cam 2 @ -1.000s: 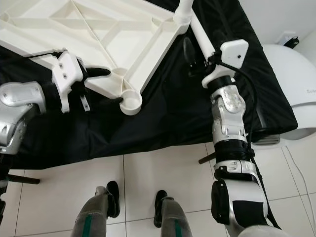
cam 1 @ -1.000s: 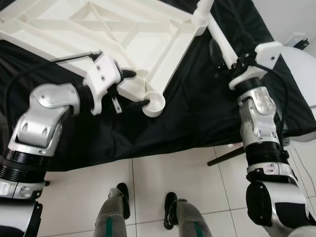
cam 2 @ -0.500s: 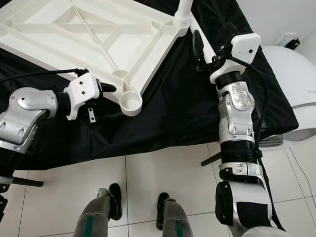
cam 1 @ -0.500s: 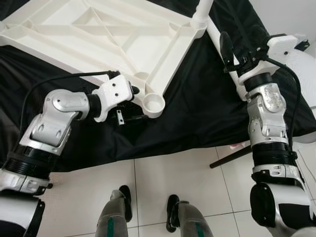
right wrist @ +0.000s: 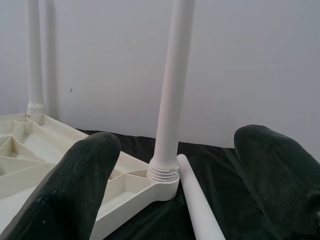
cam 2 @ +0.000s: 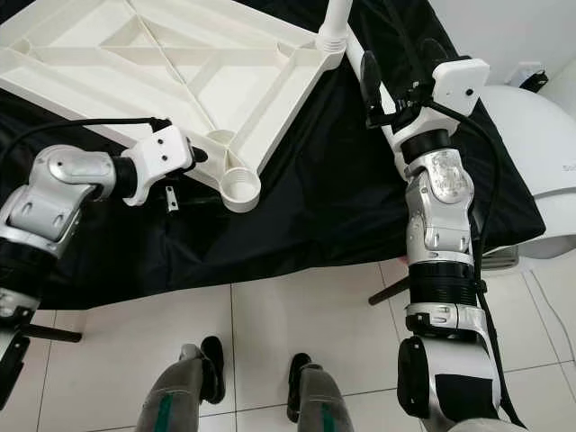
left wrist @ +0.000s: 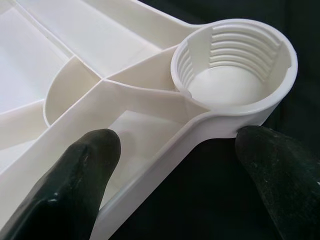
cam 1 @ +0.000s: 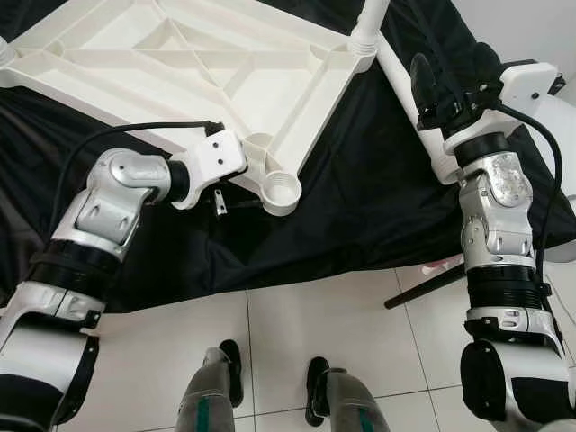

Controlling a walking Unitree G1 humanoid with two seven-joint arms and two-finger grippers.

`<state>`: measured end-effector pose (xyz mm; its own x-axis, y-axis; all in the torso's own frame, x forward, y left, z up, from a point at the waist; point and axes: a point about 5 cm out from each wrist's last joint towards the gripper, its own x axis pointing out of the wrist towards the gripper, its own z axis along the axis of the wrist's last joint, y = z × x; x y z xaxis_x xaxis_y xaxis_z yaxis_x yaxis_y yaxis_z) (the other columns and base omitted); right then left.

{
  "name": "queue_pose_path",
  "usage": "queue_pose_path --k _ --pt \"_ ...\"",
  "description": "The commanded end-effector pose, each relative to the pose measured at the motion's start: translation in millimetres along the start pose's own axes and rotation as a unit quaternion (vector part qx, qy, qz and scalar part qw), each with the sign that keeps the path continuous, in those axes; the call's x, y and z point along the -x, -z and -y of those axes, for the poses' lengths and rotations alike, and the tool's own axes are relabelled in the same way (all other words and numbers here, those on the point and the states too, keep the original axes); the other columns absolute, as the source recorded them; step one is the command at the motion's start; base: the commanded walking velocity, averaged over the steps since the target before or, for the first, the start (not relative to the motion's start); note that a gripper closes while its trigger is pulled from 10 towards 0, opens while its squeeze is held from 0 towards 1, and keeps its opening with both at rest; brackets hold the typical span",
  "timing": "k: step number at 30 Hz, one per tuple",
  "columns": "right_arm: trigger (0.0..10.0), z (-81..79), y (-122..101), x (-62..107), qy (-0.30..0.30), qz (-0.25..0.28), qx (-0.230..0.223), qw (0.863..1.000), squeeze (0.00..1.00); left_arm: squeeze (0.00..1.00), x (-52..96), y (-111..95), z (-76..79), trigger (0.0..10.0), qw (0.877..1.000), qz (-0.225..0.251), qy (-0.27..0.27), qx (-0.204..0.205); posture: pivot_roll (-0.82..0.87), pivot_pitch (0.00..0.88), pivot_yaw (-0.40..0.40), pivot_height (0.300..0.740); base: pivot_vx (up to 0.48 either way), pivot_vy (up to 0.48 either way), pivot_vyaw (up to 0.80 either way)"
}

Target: Building children table

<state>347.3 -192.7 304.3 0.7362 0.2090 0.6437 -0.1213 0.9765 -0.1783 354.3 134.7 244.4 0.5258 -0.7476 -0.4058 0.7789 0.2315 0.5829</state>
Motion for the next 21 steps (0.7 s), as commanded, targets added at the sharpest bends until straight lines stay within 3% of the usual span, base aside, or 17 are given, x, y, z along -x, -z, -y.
queue_pose_path --k 1,3,13,14,16,17,21 --pt "10.0 2.8 1 4.2 0.004 -0.004 0.001 1.0 0.0 0.0 -4.6 8 -4.6 10.0 0.996 -0.019 -0.093 0.004 -0.01 0.208 -0.015 0.74 0.0 0.0 0.0" --pt "10.0 5.4 -1 4.6 0.008 -0.004 0.003 1.0 0.0 0.0 -14.1 12 -9.8 10.0 0.993 -0.045 -0.105 0.008 -0.01 0.213 -0.015 0.74 0.0 0.0 0.0" --pt "10.0 6.2 -3 4.1 0.011 -0.004 0.007 1.0 0.0 0.0 -22.5 24 -16.4 10.0 0.988 -0.097 -0.115 0.01 -0.01 0.225 -0.005 0.74 0.0 0.0 0.0" --pt "10.0 6.5 -3 4.5 0.013 -0.005 0.008 1.0 0.0 0.0 -22.6 24 -16.8 2.2 0.988 -0.1 -0.114 0.01 -0.01 0.226 -0.002 0.74 0.0 0.0 0.0" --pt "10.0 6.8 -4 4.9 0.014 -0.005 0.008 1.0 0.0 0.0 -22.8 25 -17.4 2.2 0.989 -0.1 -0.112 0.01 -0.01 0.226 -0.002 0.74 0.0 0.0 0.0" --pt "10.0 7.3 -4 5.5 0.016 -0.006 0.009 1.0 0.0 0.0 -22.3 25 -18.1 0.0 0.989 -0.101 -0.111 0.011 -0.01 0.23 0.002 0.74 0.0 0.0 0.0" --pt "10.0 8.2 -4 6.9 0.017 -0.008 0.012 1.0 0.0 0.0 -21.9 26 -19.4 0.0 0.989 -0.102 -0.106 0.007 -0.01 0.233 0.004 0.74 0.0 0.0 0.0"
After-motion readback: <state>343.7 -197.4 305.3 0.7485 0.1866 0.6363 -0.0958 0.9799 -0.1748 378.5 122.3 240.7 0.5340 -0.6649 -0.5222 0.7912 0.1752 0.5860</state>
